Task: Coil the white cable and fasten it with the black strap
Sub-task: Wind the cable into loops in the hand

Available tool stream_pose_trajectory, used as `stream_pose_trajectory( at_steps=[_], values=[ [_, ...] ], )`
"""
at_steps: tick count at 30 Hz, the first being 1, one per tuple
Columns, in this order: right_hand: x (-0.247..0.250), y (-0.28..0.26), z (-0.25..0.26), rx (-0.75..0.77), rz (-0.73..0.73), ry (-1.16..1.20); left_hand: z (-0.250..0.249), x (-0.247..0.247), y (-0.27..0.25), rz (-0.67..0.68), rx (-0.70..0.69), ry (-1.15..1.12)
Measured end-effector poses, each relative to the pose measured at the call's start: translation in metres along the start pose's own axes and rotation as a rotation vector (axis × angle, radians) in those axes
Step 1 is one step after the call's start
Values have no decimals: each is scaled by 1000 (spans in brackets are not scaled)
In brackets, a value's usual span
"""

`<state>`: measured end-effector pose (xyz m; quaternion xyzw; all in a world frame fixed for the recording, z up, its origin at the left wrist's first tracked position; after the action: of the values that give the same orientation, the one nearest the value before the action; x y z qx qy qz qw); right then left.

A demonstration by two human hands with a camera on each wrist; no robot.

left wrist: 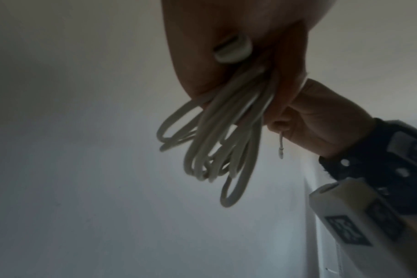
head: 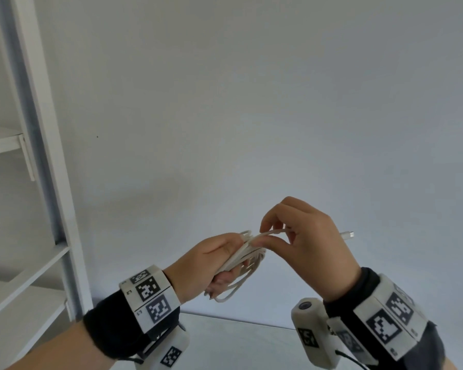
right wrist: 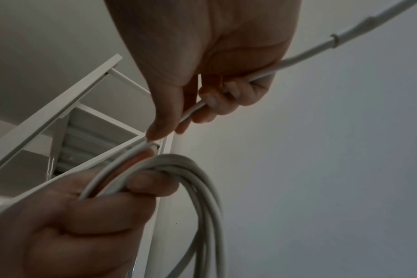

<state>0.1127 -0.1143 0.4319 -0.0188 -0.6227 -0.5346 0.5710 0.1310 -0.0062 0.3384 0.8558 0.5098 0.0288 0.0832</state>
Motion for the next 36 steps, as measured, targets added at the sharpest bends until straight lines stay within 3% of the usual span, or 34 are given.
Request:
stream_pose_trajectory(
  at_steps=[6, 17, 28, 36],
  values=[
    [2, 2, -11, -59, -29, 114, -8, -4, -5, 57, 4, -126],
    [-14, -2, -34, -265, -28, 526, -25, 0, -6, 139, -98, -468],
    [-38, -14, -33, -385, -36, 826, -32, 10, -4, 68, -105, -600],
    [-50, -24, -38, -452, -116, 872, -32, 14, -4, 44, -107, -621]
  ],
)
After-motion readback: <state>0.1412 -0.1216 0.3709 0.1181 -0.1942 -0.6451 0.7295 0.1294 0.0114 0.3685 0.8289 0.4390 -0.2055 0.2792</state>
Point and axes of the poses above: each hand's wrist, its own y-axis towards the middle knuckle, its own x-axis out of the back of the hand, z = x × y, the point moved 8 cm from there along y, towards the middle knuckle, and after that the axes turned 4 degrees about -y, right-handed, at the moved point
